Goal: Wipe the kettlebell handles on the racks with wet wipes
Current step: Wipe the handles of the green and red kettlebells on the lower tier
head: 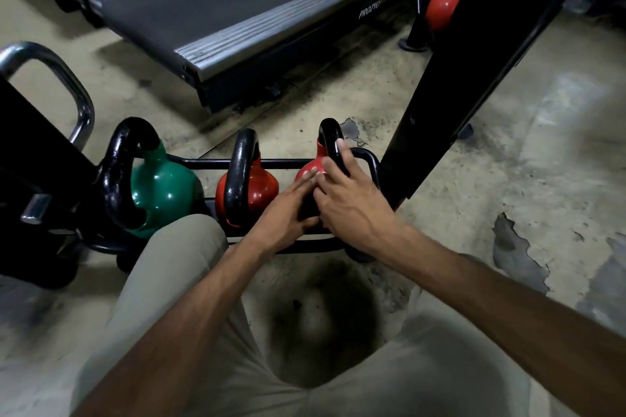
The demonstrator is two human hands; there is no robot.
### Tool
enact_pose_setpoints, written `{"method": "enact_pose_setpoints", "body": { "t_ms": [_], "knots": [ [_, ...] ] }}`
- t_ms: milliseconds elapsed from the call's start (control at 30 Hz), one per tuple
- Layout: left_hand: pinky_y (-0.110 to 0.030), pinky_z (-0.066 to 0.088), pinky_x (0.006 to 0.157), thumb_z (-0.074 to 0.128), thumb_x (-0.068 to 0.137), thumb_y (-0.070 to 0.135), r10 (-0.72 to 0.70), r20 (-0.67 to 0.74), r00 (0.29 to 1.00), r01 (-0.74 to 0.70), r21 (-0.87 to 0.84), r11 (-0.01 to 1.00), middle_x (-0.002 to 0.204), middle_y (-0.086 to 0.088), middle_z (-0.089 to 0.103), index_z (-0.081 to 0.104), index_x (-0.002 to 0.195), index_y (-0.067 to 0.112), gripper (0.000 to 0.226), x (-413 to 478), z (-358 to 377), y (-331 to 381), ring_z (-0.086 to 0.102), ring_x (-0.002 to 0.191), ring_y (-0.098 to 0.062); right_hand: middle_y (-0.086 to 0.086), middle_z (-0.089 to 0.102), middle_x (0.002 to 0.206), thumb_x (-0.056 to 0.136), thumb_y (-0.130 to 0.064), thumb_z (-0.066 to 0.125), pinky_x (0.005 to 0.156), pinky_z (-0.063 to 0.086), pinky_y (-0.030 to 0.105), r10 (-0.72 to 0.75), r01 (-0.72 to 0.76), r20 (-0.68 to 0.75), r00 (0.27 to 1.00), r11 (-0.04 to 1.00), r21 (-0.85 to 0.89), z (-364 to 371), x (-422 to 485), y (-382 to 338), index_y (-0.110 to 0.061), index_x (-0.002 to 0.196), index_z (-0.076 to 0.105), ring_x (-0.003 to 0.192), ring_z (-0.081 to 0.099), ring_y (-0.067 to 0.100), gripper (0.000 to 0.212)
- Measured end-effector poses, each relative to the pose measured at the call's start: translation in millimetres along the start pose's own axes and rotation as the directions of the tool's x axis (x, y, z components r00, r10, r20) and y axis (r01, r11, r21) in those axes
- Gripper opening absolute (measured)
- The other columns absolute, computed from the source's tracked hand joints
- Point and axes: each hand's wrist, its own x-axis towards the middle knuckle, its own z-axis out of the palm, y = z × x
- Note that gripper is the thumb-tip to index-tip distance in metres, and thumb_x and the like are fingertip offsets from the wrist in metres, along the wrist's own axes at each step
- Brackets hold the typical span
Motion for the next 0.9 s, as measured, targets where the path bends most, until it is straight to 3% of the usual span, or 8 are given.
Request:
{"method": "enact_pose_setpoints", "body": {
  "t_ms": [100,267,400,567,633,733,800,900],
  "knots": [
    [-0.033,0.022,0.128,0.081,0.085,0.008,-0.001,-0.001,1.0,0.001,-0.053,0.999,0.169,0.0,0.029,0.032,0.161,0.015,0.091,0,0,-1,0.024,0.155,-0.01,0.01,0.068,0.113,0.095,-0.025,0.053,0.122,0.008,0.065,-0.111,0.112,0.014,0.994,0.989,-0.1,-6,4,4,-0.009,0.108,0.072,0.134,0.044,0.038,0.028],
    [-0.025,0.017,0.128,0.08,0.089,0.017,0.008,-0.006,1.0,-0.008,-0.03,1.0,0.169,0.002,0.027,0.031,0.161,0.016,0.088,1,0,-5,0.02,0.156,-0.008,0.014,0.062,0.108,0.096,-0.008,0.048,0.104,0.042,0.051,-0.196,0.195,-0.36,0.912,0.98,-0.04,19,-32,8,-0.008,0.103,0.066,0.105,0.056,0.034,0.019],
    [-0.032,0.018,0.129,0.08,0.089,0.023,0.0,-0.016,1.0,0.0,0.019,1.0,0.17,0.003,0.025,0.029,0.162,0.018,0.09,1,-1,0,0.018,0.156,-0.008,0.01,0.063,0.094,0.102,-0.006,0.055,0.081,0.051,0.043,-0.032,0.097,-0.542,0.84,0.991,0.092,38,-47,4,-0.006,0.106,0.069,0.082,0.06,0.027,0.014],
    [-0.032,0.019,0.129,0.082,0.086,0.033,-0.009,-0.019,1.0,0.009,-0.004,1.0,0.169,0.004,0.025,0.028,0.162,0.019,0.094,-1,-2,2,0.017,0.156,-0.006,0.012,0.066,0.098,0.099,-0.007,0.065,0.099,0.053,0.043,0.195,0.036,-0.561,0.805,0.927,0.374,56,-56,-2,-0.004,0.101,0.072,0.092,0.064,0.025,0.008],
    [-0.033,0.019,0.129,0.083,0.085,0.035,-0.013,-0.02,1.0,0.013,-0.014,1.0,0.169,0.005,0.025,0.028,0.162,0.019,0.096,-1,-2,2,0.017,0.156,-0.005,0.01,0.066,0.099,0.095,-0.005,0.068,0.095,0.054,0.041,0.305,0.01,-0.507,0.806,0.849,0.528,60,-59,-5,-0.004,0.097,0.071,0.094,0.064,0.024,0.004],
    [-0.035,0.019,0.129,0.083,0.085,0.036,-0.012,-0.016,1.0,0.012,-0.016,1.0,0.169,0.005,0.025,0.028,0.162,0.019,0.096,-1,-3,2,0.016,0.156,-0.005,0.001,0.064,0.099,0.091,-0.004,0.068,0.078,0.055,0.038,0.529,-0.106,-0.28,0.801,0.586,0.804,58,-60,-8,-0.008,0.099,0.064,0.093,0.063,0.017,0.009],
    [-0.037,0.019,0.129,0.083,0.084,0.038,-0.013,-0.015,1.0,0.013,-0.013,1.0,0.169,0.006,0.025,0.028,0.162,0.02,0.097,-1,-3,2,0.016,0.156,-0.005,-0.004,0.069,0.102,0.095,-0.004,0.067,0.083,0.059,0.036,0.633,-0.146,-0.049,0.773,0.253,0.956,53,-55,-6,-0.011,0.107,0.065,0.097,0.068,0.01,0.015],
    [-0.036,0.021,0.129,0.084,0.084,0.037,-0.012,-0.024,1.0,0.011,-0.004,1.0,0.169,0.006,0.026,0.03,0.162,0.02,0.096,0,-2,0,0.017,0.156,-0.004,0.004,0.076,0.107,0.1,0.002,0.059,0.089,0.061,0.038,0.569,-0.078,0.215,0.794,-0.256,0.964,42,-35,3,-0.008,0.121,0.064,0.103,0.074,0.019,0.024]
  ]
}}
